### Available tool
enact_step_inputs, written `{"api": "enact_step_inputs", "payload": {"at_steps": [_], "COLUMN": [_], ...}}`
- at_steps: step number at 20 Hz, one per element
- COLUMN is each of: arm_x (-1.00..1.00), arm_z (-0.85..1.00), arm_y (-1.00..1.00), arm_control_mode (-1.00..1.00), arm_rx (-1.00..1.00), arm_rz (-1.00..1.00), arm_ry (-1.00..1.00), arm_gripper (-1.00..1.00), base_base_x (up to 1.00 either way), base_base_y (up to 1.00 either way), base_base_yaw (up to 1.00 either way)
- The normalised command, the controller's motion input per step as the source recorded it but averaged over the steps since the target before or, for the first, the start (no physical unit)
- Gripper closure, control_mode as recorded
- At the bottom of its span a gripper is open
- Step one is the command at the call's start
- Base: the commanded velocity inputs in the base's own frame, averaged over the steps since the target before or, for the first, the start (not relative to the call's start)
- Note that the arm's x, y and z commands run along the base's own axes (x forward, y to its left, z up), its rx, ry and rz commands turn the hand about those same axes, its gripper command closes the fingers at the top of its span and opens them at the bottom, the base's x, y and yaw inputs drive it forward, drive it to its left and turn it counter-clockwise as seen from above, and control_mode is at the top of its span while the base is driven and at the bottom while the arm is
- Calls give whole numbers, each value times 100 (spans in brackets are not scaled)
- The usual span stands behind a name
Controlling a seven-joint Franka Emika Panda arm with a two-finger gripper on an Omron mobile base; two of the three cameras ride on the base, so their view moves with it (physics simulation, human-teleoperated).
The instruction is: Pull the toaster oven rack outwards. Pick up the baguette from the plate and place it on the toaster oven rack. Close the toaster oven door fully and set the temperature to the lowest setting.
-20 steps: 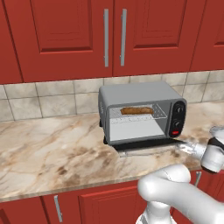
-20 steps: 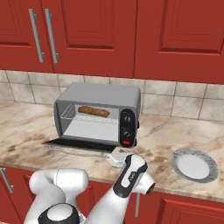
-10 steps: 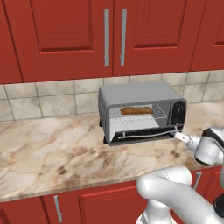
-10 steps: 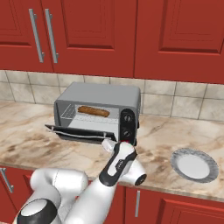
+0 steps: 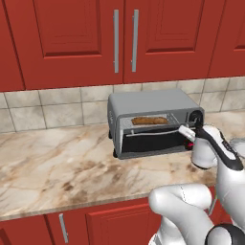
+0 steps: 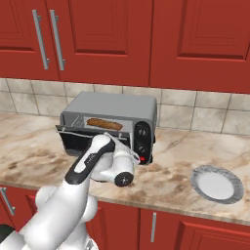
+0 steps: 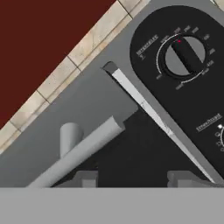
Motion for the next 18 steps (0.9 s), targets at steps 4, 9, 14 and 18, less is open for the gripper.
{"api": "enact_step_inputs", "payload": {"at_steps": [4,9,14,18], "arm_x": [15,29,44,33], "arm_z": [87,84,82,99], "arm_y": [24,7,0,-3], "arm_control_mode": [-100,-100,-100,-100], "arm_rx": [0,0,0,0], "arm_rz": [-28,-25,-23,-20], "arm_ry": [31,38,43,46], "arm_gripper": [-100,-100,-100,-100], "base_base_x": [0,0,0,0], "base_base_y": [0,0,0,0], "base_base_yaw": [0,0,0,0]}}
